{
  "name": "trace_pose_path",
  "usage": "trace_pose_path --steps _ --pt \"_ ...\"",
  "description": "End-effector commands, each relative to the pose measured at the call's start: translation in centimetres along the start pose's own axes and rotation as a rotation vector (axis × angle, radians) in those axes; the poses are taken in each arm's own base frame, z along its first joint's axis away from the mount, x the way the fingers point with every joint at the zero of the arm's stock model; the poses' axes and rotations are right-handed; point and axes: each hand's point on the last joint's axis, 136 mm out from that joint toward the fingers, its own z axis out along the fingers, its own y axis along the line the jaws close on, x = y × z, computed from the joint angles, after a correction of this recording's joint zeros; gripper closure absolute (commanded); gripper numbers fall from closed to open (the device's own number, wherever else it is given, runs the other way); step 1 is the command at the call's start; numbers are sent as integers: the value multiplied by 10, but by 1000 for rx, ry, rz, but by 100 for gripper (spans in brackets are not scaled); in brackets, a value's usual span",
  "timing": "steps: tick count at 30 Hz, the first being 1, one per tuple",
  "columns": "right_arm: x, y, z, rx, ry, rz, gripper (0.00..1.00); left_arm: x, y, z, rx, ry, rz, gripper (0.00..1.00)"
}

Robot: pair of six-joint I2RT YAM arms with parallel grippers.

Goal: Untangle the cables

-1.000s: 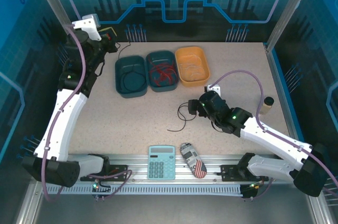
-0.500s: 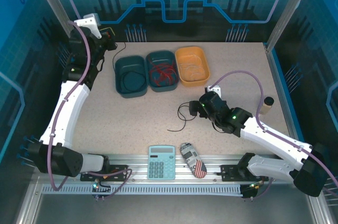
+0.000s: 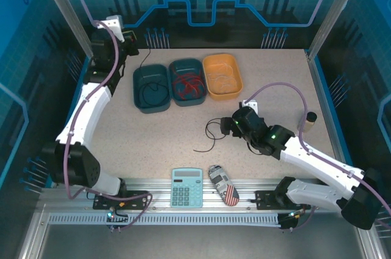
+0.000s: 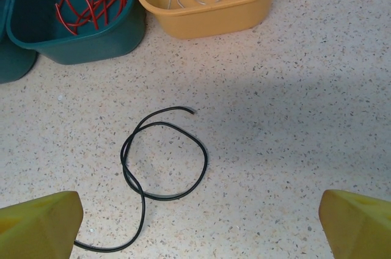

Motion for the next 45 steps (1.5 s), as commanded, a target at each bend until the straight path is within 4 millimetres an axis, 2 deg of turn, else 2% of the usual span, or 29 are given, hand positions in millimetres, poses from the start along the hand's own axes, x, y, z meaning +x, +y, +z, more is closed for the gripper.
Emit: trace_pose_path --steps 1,6,16,23,31,45 --pt "-3 -11 -7 25 -17 38 0 3 0 15 26 -11 43 100" --pt "0 -16 -11 24 -20 53 0 36 3 31 30 71 47 100" --pt "5 -19 -9 44 5 49 0 102 10 24 2 298 -128 100" --pt "7 -18 -3 76 48 36 0 139 20 23 -72 436 -258 100" --pt "9 -14 1 74 80 30 0 181 14 45 -36 570 -342 100" --pt "9 -18 -1 84 88 37 0 228 28 89 -73 671 -306 100"
